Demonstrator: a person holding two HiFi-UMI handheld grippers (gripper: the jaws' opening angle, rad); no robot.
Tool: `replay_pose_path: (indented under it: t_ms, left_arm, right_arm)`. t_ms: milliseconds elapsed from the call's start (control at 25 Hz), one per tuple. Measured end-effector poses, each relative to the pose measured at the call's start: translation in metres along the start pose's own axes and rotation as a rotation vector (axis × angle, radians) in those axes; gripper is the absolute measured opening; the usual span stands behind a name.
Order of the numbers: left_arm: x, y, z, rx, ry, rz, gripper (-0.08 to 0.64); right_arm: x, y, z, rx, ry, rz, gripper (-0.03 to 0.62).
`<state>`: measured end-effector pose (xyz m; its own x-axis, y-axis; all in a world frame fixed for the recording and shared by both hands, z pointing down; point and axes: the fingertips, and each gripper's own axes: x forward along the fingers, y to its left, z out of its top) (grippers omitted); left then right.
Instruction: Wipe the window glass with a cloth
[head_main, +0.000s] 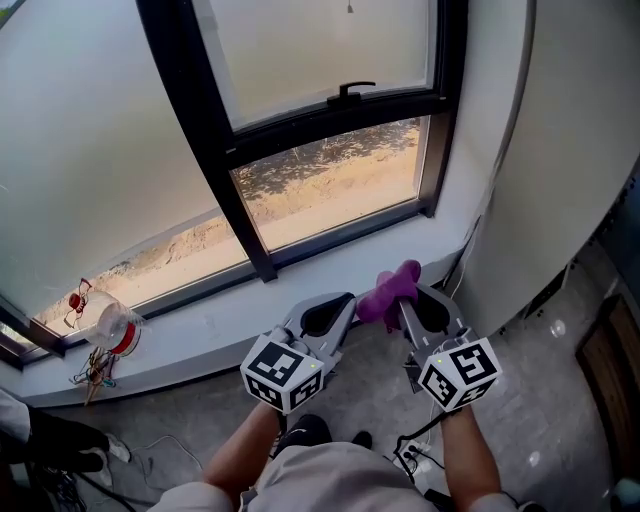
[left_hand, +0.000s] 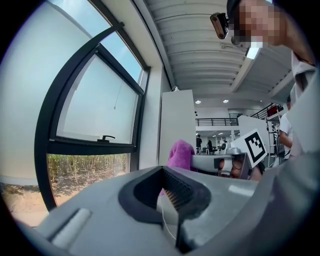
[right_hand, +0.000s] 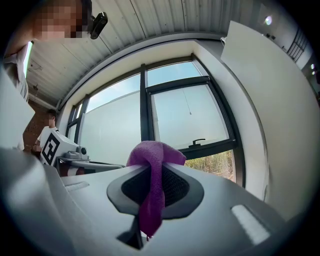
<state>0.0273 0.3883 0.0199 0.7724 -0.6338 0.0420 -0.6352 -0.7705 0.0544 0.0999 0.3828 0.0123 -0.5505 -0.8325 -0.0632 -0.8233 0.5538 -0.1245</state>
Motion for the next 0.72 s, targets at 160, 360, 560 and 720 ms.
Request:
replay_pose_path:
  t_ms: [160, 360, 560, 720]
  left_arm:
    - [0.003, 0.013, -0.010, -0.010, 0.027, 0.023, 0.000]
    - [0.016, 0.046, -0.018, -0.029, 0.017, 0.040, 0.000]
    - [0.033, 0.106, -0.037, -0.075, 0.015, 0.055, 0.000]
    - [0.053, 0.167, -0.040, -0.097, -0.006, 0.062, 0.000]
  right_arm:
    - [0.013, -0.004, -0.008, 0.020, 0.009, 0.017, 0.066]
    - [0.042, -0.018, -0.019, 0.017, 0.033, 0.018, 0.066]
    - [0.098, -0.032, -0.037, 0.004, 0.077, 0.006, 0.066]
    - [0.156, -0.046, -0.043, -0.021, 0.115, -0.002, 0.066]
